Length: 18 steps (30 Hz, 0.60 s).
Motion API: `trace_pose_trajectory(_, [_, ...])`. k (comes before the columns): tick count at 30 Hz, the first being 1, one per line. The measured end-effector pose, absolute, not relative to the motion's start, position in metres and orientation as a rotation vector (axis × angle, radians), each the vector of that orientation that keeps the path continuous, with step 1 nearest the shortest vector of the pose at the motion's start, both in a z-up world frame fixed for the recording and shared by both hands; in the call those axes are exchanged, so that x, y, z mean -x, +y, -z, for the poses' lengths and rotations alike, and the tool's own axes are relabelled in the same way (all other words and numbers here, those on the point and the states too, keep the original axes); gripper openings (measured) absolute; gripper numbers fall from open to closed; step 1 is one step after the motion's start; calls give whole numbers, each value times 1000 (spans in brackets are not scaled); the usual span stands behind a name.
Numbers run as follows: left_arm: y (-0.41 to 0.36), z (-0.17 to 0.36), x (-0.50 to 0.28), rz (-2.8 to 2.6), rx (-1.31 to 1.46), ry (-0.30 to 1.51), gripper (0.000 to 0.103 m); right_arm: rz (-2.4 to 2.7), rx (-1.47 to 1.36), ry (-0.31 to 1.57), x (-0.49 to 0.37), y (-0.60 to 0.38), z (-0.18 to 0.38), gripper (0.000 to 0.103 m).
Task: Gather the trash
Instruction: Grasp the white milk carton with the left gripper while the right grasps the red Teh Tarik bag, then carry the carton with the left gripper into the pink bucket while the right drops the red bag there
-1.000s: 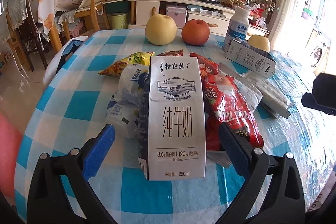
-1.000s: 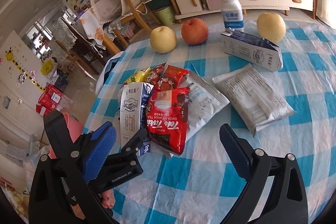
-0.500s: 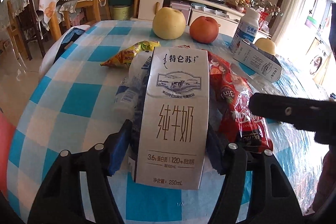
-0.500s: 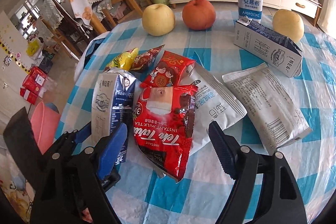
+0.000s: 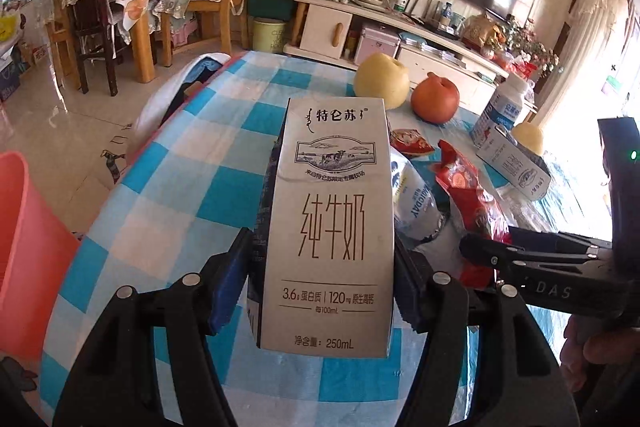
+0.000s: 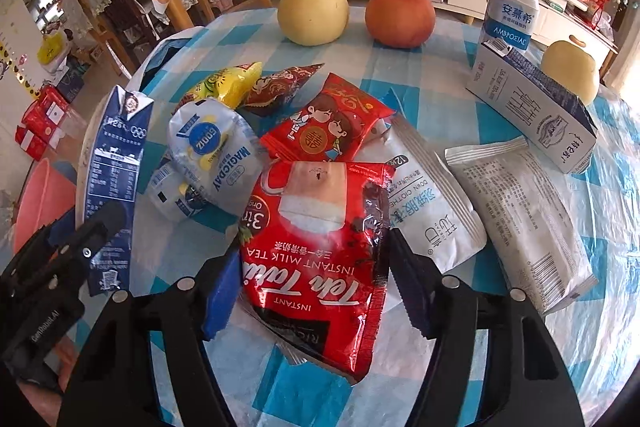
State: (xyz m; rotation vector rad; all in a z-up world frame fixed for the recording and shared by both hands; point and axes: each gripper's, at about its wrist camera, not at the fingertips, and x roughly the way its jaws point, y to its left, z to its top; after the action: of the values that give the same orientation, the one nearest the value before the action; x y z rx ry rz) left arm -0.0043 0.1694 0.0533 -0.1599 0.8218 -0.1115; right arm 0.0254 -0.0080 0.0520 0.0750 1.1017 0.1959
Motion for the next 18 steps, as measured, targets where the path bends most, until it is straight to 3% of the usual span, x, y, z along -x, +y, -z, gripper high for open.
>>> trace_pose_trajectory(6, [181, -66, 11, 75, 170, 774, 65, -198, -89, 1106, -24, -8, -55, 54])
trace_pose_trajectory(18, [238, -98, 39, -71, 270, 654, 65, -301, -173, 954, -2, 22, -107, 51])
